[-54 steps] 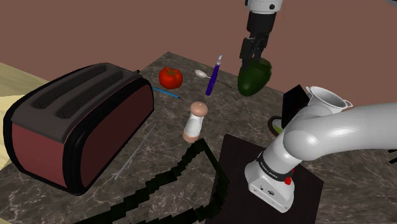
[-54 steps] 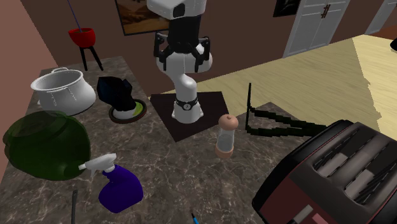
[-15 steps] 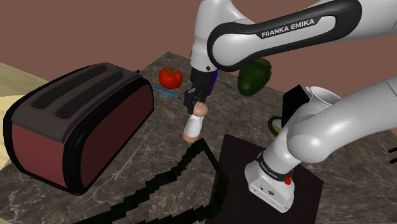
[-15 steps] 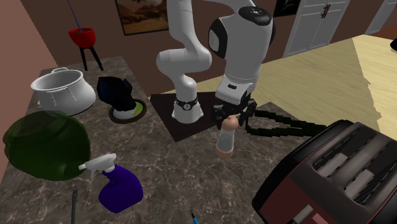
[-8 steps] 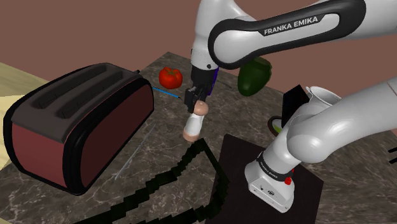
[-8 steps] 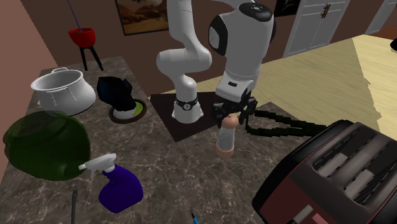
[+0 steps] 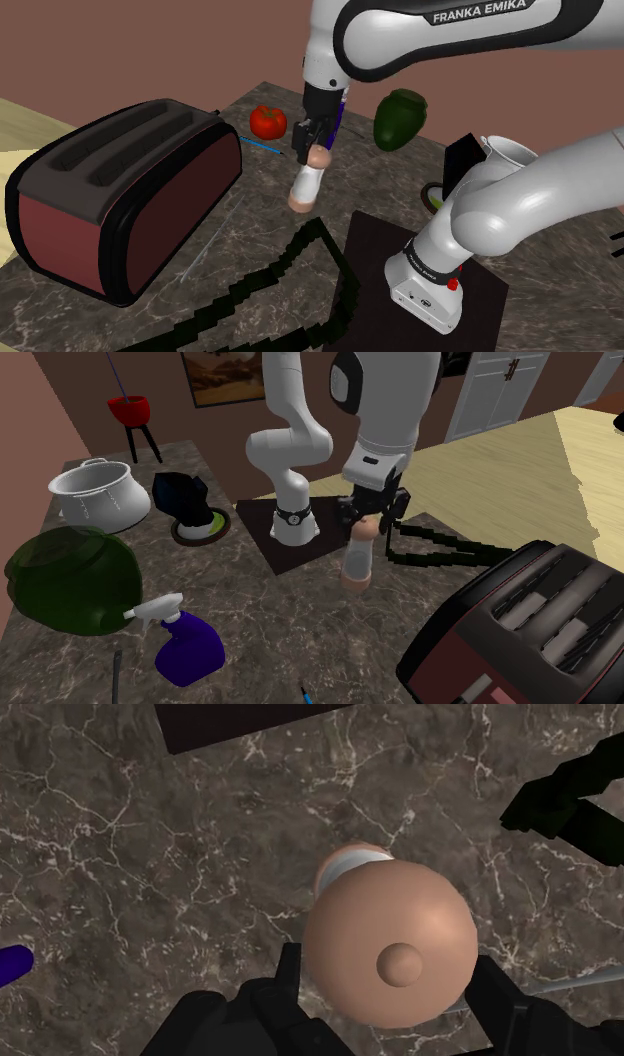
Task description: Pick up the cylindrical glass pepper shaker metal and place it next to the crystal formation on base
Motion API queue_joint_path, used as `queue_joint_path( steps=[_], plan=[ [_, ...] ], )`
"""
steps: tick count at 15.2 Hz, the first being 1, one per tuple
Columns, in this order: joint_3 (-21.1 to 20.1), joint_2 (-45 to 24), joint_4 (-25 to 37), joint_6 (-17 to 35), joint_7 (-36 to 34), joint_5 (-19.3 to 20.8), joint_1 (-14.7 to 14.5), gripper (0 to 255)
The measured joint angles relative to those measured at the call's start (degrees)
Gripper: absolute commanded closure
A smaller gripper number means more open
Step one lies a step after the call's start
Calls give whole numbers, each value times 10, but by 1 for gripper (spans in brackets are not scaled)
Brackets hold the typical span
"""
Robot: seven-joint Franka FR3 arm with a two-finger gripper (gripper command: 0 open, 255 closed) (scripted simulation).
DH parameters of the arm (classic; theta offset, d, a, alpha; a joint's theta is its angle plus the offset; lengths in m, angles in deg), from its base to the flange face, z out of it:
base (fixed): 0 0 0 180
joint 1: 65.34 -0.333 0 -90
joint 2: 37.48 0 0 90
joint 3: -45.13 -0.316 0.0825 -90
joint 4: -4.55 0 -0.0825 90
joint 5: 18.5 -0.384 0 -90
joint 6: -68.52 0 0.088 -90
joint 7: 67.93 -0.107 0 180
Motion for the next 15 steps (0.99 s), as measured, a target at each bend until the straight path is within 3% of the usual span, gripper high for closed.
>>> queue_joint_path(
  steps=[15],
  plan=[
    [14, 22, 100, -122, -1, 9, 3, 255]
  ],
)
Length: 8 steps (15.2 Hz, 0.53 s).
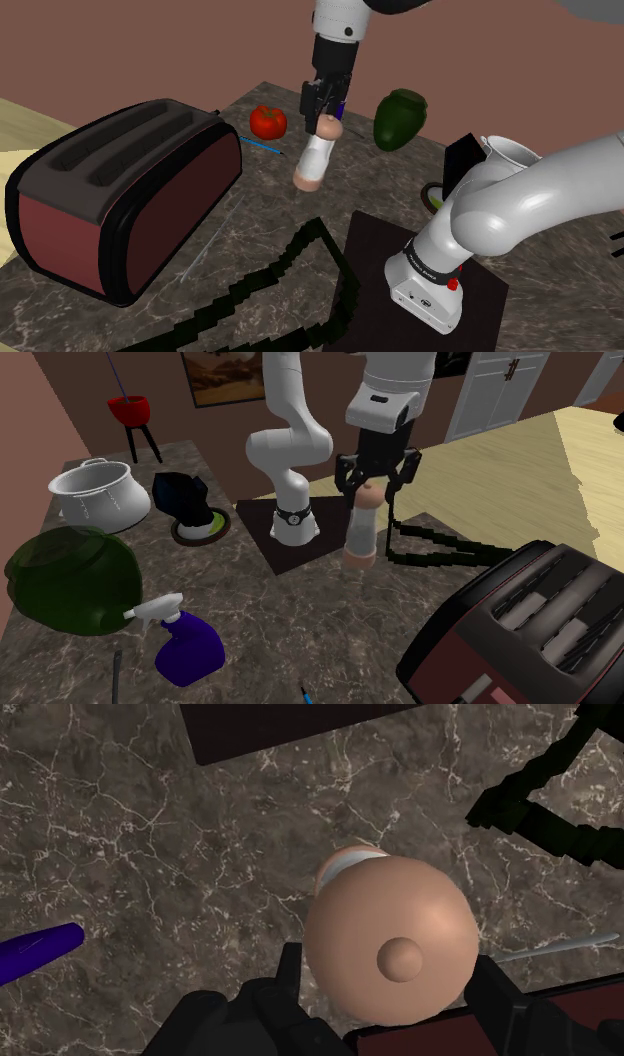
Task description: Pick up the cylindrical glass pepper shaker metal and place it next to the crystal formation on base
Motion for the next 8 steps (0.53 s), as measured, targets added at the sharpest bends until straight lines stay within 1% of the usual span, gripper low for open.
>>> queue_joint_path(
  steps=[8],
  plan=[
    [6, 1, 63, -63, -2, 4, 2, 255]
  ],
)
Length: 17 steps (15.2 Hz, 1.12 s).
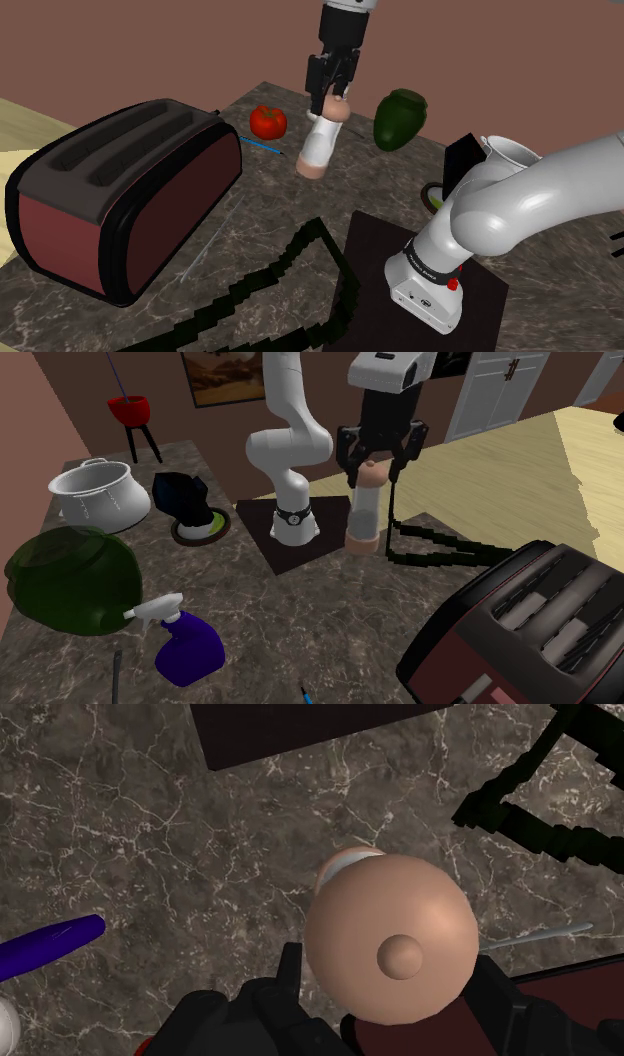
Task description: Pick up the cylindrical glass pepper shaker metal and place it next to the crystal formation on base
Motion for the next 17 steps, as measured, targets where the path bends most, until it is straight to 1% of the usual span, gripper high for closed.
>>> queue_joint_path(
  steps=[17],
  plan=[
    [7, -31, 154, -124, -7, 9, 5, 255]
  ],
)
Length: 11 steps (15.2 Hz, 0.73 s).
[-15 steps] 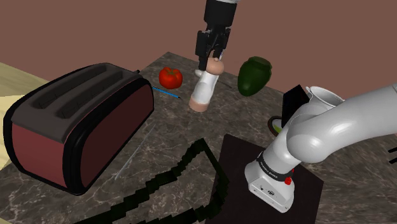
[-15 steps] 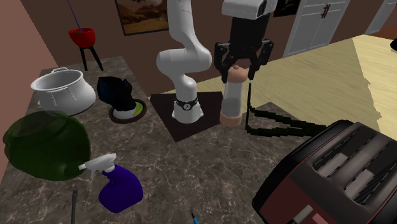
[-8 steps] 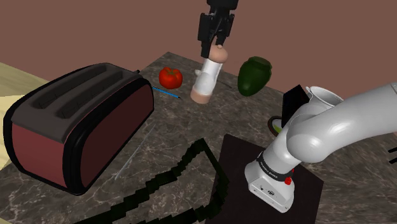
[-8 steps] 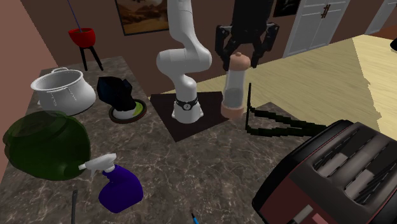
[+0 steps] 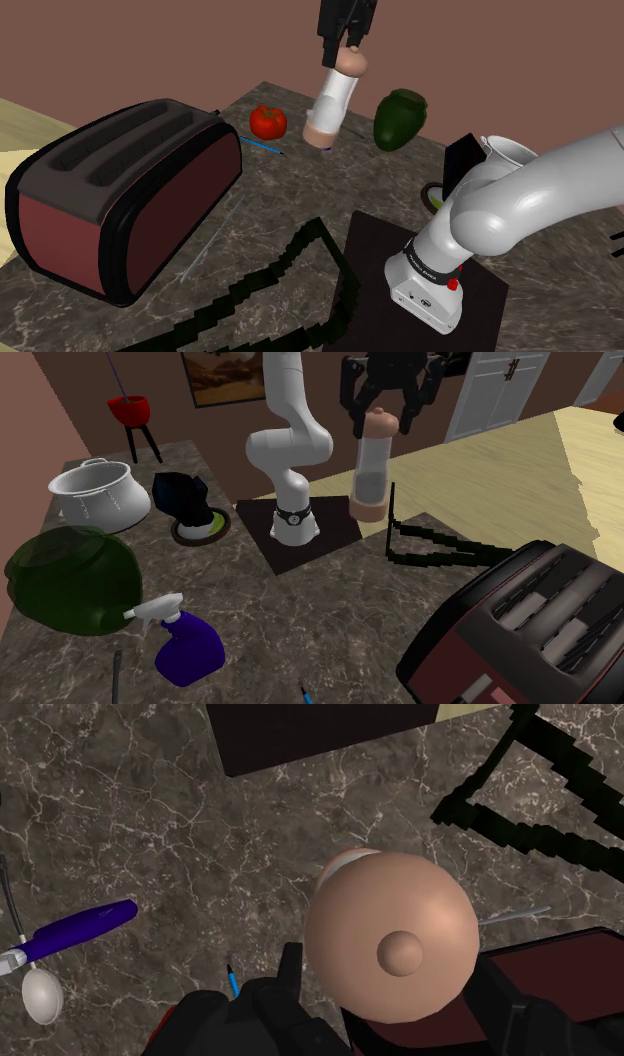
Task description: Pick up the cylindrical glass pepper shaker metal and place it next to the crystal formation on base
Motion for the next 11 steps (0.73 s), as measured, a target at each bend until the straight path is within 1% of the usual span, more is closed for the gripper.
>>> queue_joint_path(
  steps=[11],
  plan=[
    [2, -39, 125, -86, -6, 6, 4, 255]
  ],
)
